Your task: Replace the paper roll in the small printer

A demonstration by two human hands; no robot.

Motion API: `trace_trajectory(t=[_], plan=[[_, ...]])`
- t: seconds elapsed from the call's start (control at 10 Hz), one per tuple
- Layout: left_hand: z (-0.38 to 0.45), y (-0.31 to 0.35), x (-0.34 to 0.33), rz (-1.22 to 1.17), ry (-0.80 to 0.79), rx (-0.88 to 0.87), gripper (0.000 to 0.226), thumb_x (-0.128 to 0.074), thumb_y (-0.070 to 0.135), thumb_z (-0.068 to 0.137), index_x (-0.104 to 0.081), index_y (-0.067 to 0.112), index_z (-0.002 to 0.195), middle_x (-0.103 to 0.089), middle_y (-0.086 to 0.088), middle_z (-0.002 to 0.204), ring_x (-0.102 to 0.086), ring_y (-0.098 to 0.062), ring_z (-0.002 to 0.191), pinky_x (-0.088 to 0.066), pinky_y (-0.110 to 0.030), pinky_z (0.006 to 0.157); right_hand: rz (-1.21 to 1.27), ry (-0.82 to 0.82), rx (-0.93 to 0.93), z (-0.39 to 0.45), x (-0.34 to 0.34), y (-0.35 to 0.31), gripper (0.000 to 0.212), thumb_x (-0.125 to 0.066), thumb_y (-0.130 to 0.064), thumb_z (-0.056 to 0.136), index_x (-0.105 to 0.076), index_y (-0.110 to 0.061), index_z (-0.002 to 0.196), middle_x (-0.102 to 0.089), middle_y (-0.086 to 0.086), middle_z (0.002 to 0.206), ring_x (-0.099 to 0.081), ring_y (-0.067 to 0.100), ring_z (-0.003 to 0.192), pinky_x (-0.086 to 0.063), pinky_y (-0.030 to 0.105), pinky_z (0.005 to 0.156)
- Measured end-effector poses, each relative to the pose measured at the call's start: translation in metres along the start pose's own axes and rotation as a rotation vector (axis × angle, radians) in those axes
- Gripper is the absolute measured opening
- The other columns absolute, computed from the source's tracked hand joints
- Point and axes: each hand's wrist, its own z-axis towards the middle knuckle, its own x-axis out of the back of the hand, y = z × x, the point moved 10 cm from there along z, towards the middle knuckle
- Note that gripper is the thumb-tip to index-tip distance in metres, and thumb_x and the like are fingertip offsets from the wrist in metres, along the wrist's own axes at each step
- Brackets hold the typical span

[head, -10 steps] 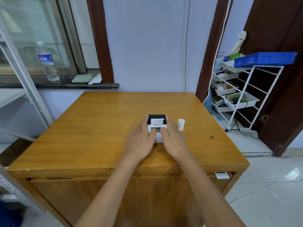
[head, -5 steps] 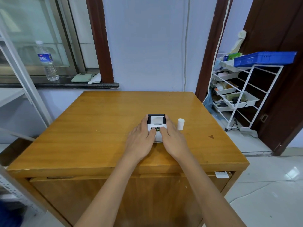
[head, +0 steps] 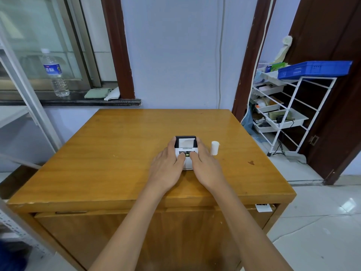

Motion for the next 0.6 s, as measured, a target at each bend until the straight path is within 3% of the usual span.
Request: trace_trajectory(t=[0.1, 0.3, 0.4, 0.5, 0.6], plan=[[0.001, -0.002, -0.001, 0.002, -0.005, 0.009, 0.065, -0.033, 0.042, 0.104, -0.016, 0.024, 0.165, -0.045, -0.002, 0.160, -0.046, -0.026, 0.140, -0.037, -0.044, 0.110, -0.003, 0.005, 0.011, 0.001, 0.000, 0.000, 0.060, -0.032, -0.033, 0.109, -0.018, -0.025, 0.167, -0.045, 0.000, 0.160, -0.060, 0.025, 0.118, -0.053, 0.043, 0.092], [0.000, -0.001, 0.000, 0.000, -0.009, 0.023, 0.067, -0.032, 0.044, 0.103, -0.016, 0.024, 0.165, -0.043, -0.002, 0.161, -0.045, -0.025, 0.142, -0.037, -0.045, 0.111, 0.018, 0.005, -0.017, 0.001, 0.002, 0.001, 0.062, -0.031, -0.034, 0.109, -0.016, -0.027, 0.168, -0.038, -0.002, 0.168, -0.055, 0.024, 0.134, -0.045, 0.037, 0.090], [-0.005, 0.002, 0.005, -0.020, -0.002, 0.031, 0.065, -0.035, 0.042, 0.104, -0.017, 0.023, 0.164, -0.044, -0.002, 0.161, -0.046, -0.026, 0.140, -0.040, -0.040, 0.105, 0.047, -0.005, -0.024, -0.003, 0.004, -0.002, 0.062, -0.032, -0.036, 0.108, -0.017, -0.029, 0.168, -0.036, -0.005, 0.169, -0.051, 0.021, 0.140, -0.042, 0.035, 0.093], [-0.008, -0.002, 0.007, -0.102, 0.016, 0.110, 0.070, -0.042, 0.044, 0.103, -0.016, 0.019, 0.163, -0.054, -0.005, 0.151, -0.055, -0.031, 0.128, -0.043, -0.037, 0.089, 0.071, 0.008, -0.049, -0.005, 0.003, -0.001, 0.062, -0.034, -0.036, 0.108, -0.019, -0.028, 0.168, -0.037, -0.005, 0.169, -0.051, 0.021, 0.140, -0.042, 0.033, 0.093], [-0.012, -0.003, 0.010, -0.172, -0.020, 0.114, 0.078, -0.044, 0.050, 0.103, -0.009, 0.017, 0.164, -0.055, -0.004, 0.149, -0.056, -0.031, 0.129, -0.047, -0.041, 0.096, 0.120, -0.023, -0.060, -0.006, 0.010, -0.009, 0.061, -0.038, -0.036, 0.108, -0.023, -0.026, 0.166, -0.038, -0.005, 0.167, -0.044, 0.020, 0.147, -0.039, 0.032, 0.100]])
